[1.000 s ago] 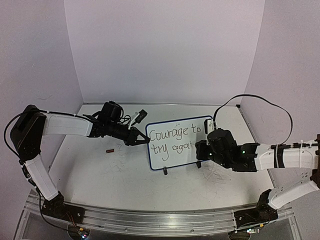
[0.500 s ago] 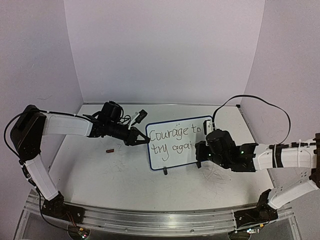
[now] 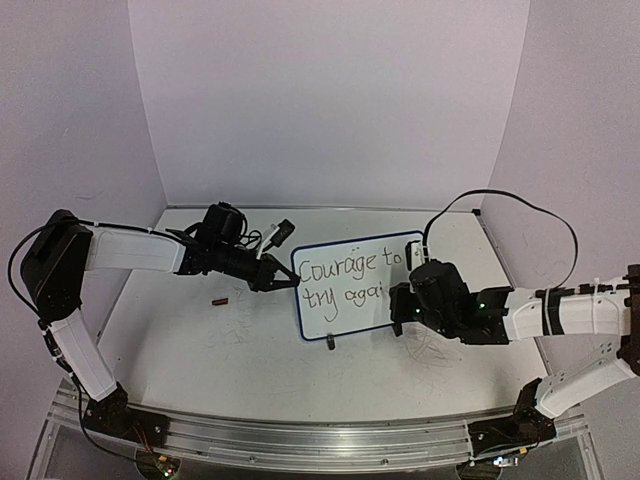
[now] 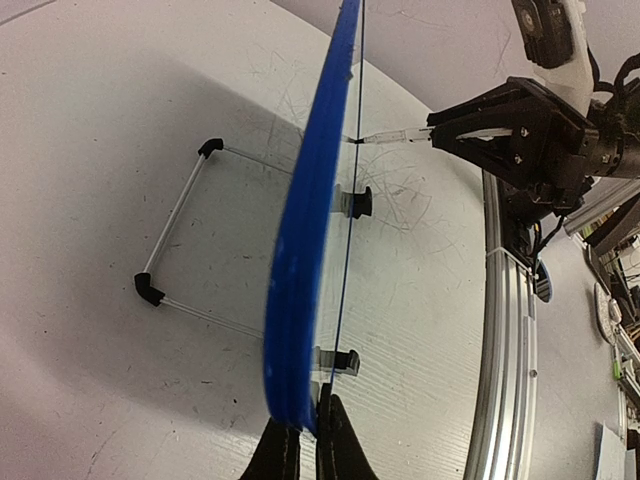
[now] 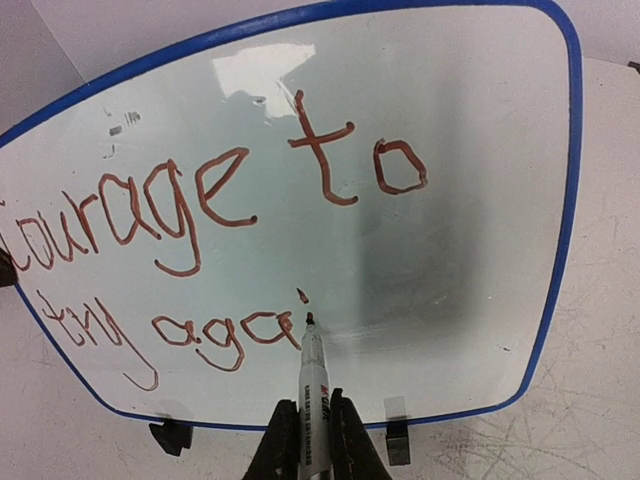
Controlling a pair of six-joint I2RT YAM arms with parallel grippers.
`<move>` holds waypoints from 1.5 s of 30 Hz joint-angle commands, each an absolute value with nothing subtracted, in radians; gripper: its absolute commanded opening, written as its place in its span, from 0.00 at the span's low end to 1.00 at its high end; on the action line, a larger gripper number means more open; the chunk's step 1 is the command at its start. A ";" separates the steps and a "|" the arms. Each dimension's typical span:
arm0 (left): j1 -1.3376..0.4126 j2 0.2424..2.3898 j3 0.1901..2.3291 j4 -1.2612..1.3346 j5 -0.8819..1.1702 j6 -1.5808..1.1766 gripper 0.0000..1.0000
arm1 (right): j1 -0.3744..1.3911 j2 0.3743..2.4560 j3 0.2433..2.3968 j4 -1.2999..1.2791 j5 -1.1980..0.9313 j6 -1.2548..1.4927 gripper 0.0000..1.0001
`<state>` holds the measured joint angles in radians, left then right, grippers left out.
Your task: Write a sentence on the whiteboard
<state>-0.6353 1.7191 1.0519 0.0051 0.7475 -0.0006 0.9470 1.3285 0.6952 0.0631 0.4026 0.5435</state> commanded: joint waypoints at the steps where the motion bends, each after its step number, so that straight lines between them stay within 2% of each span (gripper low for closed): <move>1: -0.656 1.705 1.042 -0.075 0.709 0.051 0.00 | 0.942 1.339 0.708 0.067 0.427 0.557 0.00; 18: -0.658 1.713 1.046 -0.077 0.709 0.053 0.00 | 0.944 1.315 0.689 0.049 0.407 0.580 0.00; 27: -0.660 1.713 1.046 -0.078 0.709 0.054 0.00 | 0.942 1.229 0.667 0.071 0.409 0.579 0.00; 45: -0.659 1.713 1.047 -0.081 0.710 0.056 0.00 | 0.931 1.291 0.720 0.064 0.441 0.555 0.00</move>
<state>-0.6392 1.7191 1.0523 0.0055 0.7471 0.0013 0.9363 1.2779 0.6779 0.0517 0.4187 0.5721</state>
